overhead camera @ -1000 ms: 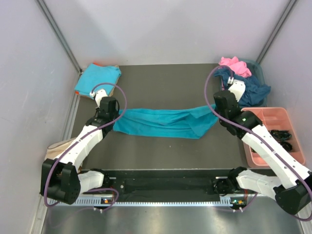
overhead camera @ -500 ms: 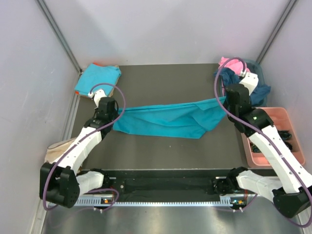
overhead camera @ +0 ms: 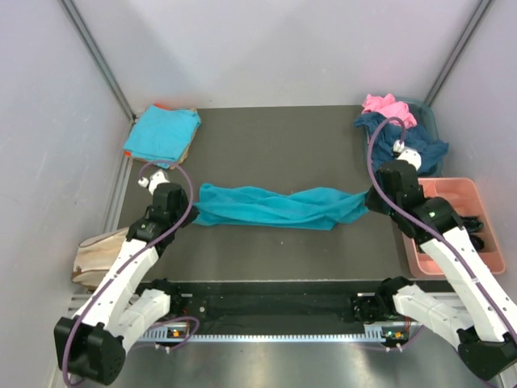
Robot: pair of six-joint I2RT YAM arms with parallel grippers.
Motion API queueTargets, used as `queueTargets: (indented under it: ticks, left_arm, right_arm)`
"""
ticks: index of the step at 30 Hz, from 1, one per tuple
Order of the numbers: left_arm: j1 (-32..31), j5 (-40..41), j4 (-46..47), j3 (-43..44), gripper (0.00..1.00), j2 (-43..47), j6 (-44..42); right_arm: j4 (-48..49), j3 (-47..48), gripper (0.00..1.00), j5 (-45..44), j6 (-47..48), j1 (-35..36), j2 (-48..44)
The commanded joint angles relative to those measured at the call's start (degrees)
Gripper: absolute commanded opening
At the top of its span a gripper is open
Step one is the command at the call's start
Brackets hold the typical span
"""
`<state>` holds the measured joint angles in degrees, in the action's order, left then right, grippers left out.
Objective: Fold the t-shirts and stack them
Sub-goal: Flatten the tshirt out
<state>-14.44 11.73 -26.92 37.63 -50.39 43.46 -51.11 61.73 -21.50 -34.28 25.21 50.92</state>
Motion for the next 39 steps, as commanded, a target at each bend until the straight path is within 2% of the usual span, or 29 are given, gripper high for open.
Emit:
queueTargets:
  ticks: [1,4,5,7,8,9,12,19,24,28,32,34,39]
  left_arm:
    - [0.1,-7.4,-5.2,-3.9,0.0,3.4,5.6]
    - [-0.1,-9.8,-6.0,-6.8,0.0,4.8,8.4]
    - [-0.1,-10.7,-6.3,-7.3,0.05,5.3,9.3]
    - [-0.2,-10.8,-7.1,-8.1,0.28,5.9,9.9]
    - [-0.3,-10.7,-7.7,-8.0,0.44,6.5,10.2]
    - [-0.3,-9.7,-8.4,-7.4,0.53,6.8,10.4]
    - [-0.3,-6.7,-10.7,-4.3,0.68,7.9,10.4]
    - [-0.3,0.5,-9.0,4.4,0.71,5.7,6.8]
    - [-0.3,0.1,0.0,3.8,0.69,0.7,4.8]
    - [-0.3,-0.1,3.8,2.7,0.63,-3.5,3.3]
    - [-0.3,-2.1,9.1,0.3,0.46,-7.2,2.1]
    - [-0.3,-3.5,10.2,0.3,0.42,-9.0,1.5]
    - [-0.7,-4.8,13.9,-1.1,0.37,-11.6,-0.7]
  right_arm:
    - [-3.3,-2.4,0.0,6.5,-3.3,-0.7,-1.8]
    - [-3.3,-3.2,0.0,6.1,-3.6,-0.7,-2.0]
    - [-3.1,-3.3,0.0,5.9,-3.6,-0.7,-1.9]
    - [-2.9,-3.8,0.0,5.8,-3.6,-0.8,-1.8]
    - [-2.4,-3.9,0.0,5.8,-3.5,-0.7,-1.7]
    - [-2.2,-4.2,0.0,5.7,-3.5,-0.7,-1.5]
    - [-1.3,-4.7,0.0,5.6,-3.3,-0.7,-1.0]
    - [1.4,-6.8,0.0,5.8,-3.1,-0.7,0.1]
    - [2.7,-7.3,0.0,6.5,-3.0,-0.7,1.2]
    - [3.4,-7.5,0.0,6.4,-2.8,-0.7,1.4]
    - [4.0,-7.7,0.0,6.6,-2.8,-0.7,2.0]
    - [4.2,-7.9,0.0,6.7,-2.8,-0.7,2.3]
    - [4.5,-8.6,0.0,7.3,-3.2,-0.7,2.3]
